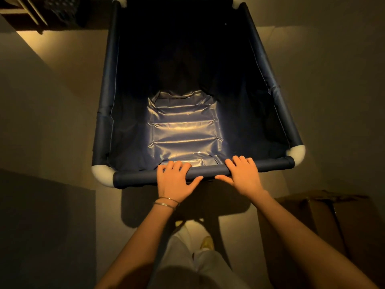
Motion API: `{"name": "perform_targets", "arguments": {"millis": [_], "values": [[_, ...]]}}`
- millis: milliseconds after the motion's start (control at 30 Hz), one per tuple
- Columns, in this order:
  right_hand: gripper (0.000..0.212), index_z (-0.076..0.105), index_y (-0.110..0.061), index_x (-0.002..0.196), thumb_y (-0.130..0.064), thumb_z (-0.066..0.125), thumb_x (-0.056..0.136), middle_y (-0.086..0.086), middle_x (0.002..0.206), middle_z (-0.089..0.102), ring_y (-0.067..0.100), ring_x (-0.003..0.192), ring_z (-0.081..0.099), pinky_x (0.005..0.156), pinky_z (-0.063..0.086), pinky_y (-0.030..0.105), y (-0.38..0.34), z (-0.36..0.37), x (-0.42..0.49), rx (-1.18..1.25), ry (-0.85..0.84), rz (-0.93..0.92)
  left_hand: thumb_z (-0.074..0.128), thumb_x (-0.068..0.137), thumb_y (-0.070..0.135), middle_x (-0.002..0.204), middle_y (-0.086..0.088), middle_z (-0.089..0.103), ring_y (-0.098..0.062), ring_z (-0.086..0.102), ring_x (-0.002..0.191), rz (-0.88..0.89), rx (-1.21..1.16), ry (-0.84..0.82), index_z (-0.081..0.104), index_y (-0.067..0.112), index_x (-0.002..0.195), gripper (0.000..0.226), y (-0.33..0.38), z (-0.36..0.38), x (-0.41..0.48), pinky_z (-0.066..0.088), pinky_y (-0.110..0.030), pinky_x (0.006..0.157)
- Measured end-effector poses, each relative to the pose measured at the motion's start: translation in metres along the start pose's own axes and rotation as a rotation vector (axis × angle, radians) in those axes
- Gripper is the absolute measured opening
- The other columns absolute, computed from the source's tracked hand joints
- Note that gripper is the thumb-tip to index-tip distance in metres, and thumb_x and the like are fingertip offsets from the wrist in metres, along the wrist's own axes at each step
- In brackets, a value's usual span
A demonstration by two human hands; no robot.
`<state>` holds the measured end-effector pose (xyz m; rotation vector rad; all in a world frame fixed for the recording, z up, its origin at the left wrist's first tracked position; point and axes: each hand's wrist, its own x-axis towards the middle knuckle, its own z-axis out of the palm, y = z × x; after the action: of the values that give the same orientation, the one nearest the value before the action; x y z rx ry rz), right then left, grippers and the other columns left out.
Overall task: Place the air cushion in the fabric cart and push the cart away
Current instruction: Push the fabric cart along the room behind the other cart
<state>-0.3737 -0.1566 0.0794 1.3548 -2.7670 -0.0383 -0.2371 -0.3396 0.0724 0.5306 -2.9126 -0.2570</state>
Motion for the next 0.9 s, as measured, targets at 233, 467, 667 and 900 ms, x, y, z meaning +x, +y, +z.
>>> {"name": "perform_targets", "arguments": {"millis": [233, 467, 667, 900], "values": [[0.083, 0.062, -0.013, 0.085, -0.078, 0.012, 0.08, 0.006, 0.062, 0.059, 0.024, 0.053, 0.054, 0.051, 0.037, 0.028, 0.026, -0.001, 0.062, 0.062, 0.003, -0.098, 0.042, 0.08, 0.069, 0.085, 0.004, 0.065, -0.02, 0.055, 0.08, 0.04, -0.012, -0.027, 0.063, 0.027, 0.095, 0.049, -0.022, 0.004, 0.055, 0.037, -0.037, 0.073], [0.073, 0.061, -0.014, 0.079, -0.074, 0.02, 0.083, 0.003, 0.064, 0.062, 0.021, 0.055, 0.059, 0.044, 0.044, 0.027, 0.04, 0.011, 0.116, 0.104, 0.102, -0.149, 0.044, 0.079, 0.068, 0.087, 0.003, 0.066, -0.021, 0.055, 0.082, 0.077, -0.008, 0.003, 0.064, 0.026, 0.096, 0.049, -0.046, 0.007, 0.113, 0.037, -0.038, 0.073], [0.075, 0.065, -0.014, 0.088, -0.075, 0.021, 0.082, 0.006, 0.07, 0.068, 0.022, 0.059, 0.063, 0.047, 0.049, 0.028, 0.062, 0.019, 0.179, 0.104, 0.127, -0.134, 0.043, 0.078, 0.069, 0.09, 0.001, 0.063, -0.022, 0.053, 0.085, 0.017, 0.023, 0.009, 0.063, 0.025, 0.098, 0.052, -0.054, 0.014, 0.179, 0.038, -0.039, 0.077], [0.062, 0.063, -0.015, 0.08, -0.07, 0.034, 0.079, 0.004, 0.061, 0.064, 0.018, 0.05, 0.058, 0.042, 0.039, 0.024, 0.099, 0.018, 0.265, 0.076, 0.155, -0.141, 0.035, 0.078, 0.072, 0.089, 0.0, 0.062, -0.022, 0.052, 0.085, -0.041, 0.036, 0.011, 0.061, 0.025, 0.097, 0.057, -0.062, 0.022, 0.269, 0.037, -0.039, 0.083]]}}
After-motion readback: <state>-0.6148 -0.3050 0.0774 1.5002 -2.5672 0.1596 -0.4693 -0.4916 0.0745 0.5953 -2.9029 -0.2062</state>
